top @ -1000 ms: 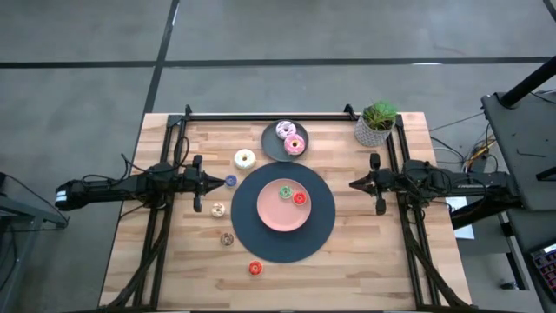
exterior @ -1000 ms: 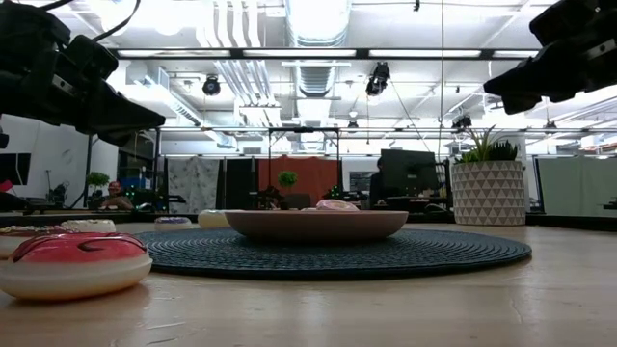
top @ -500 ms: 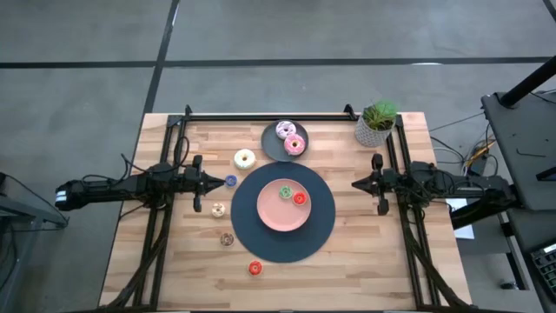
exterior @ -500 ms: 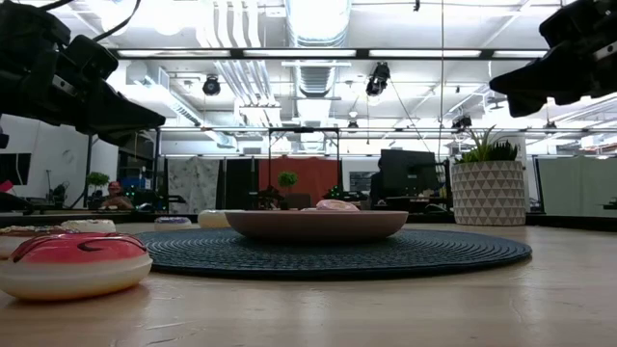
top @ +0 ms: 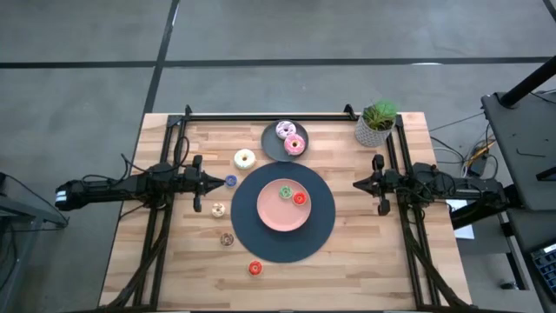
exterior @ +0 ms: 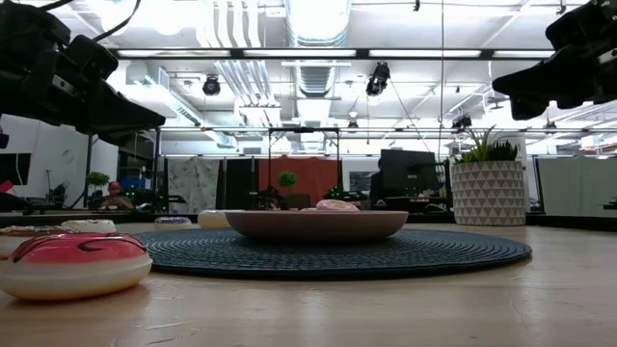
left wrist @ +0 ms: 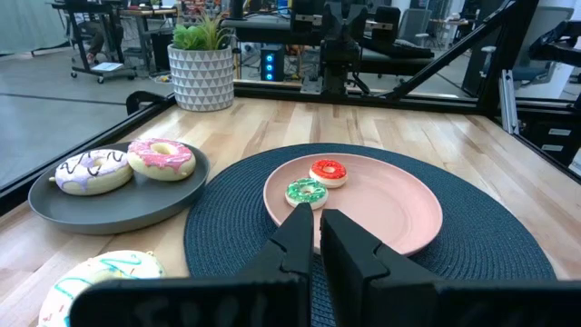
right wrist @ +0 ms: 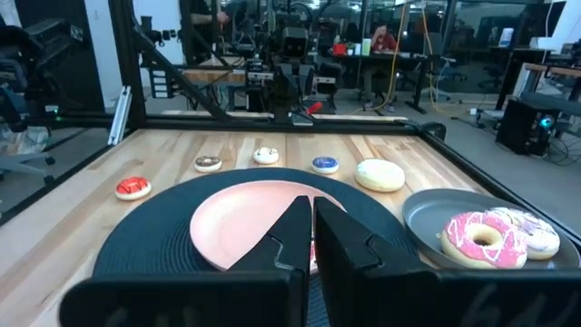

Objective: Pick & Place donuts
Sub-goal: Put the large white donut on the gray plate

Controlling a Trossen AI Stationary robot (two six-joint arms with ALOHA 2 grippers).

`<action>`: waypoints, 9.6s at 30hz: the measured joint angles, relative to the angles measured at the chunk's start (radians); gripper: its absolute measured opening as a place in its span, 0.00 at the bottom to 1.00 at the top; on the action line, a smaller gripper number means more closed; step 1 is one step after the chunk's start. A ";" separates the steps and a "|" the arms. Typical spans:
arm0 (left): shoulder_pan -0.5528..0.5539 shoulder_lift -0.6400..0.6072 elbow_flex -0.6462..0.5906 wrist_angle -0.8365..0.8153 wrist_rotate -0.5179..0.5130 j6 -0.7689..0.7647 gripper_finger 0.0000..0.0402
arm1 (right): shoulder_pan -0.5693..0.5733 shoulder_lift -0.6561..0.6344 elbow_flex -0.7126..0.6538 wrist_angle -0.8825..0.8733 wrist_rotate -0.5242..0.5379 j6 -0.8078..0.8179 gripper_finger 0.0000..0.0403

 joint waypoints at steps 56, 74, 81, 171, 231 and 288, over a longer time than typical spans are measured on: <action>0.000 0.000 0.000 0.000 0.000 0.000 0.00 | 0.000 0.077 -0.058 0.125 0.006 -0.062 0.02; 0.000 0.000 0.000 0.000 0.000 0.000 0.00 | 0.000 0.078 -0.058 0.125 0.008 -0.053 0.02; 0.000 0.000 0.000 0.000 0.000 0.000 0.00 | 0.000 0.078 -0.058 0.125 0.008 -0.053 0.02; 0.000 0.010 0.151 0.815 -0.013 -0.283 0.00 | 0.000 0.003 -0.058 0.125 0.007 -0.053 0.02; 0.002 0.664 1.206 -0.263 -0.127 -0.170 0.01 | 0.000 0.003 -0.058 0.125 0.007 -0.053 0.02; 0.104 1.104 1.542 -1.126 -0.191 0.032 0.50 | 0.000 0.003 -0.057 0.125 0.007 -0.053 0.02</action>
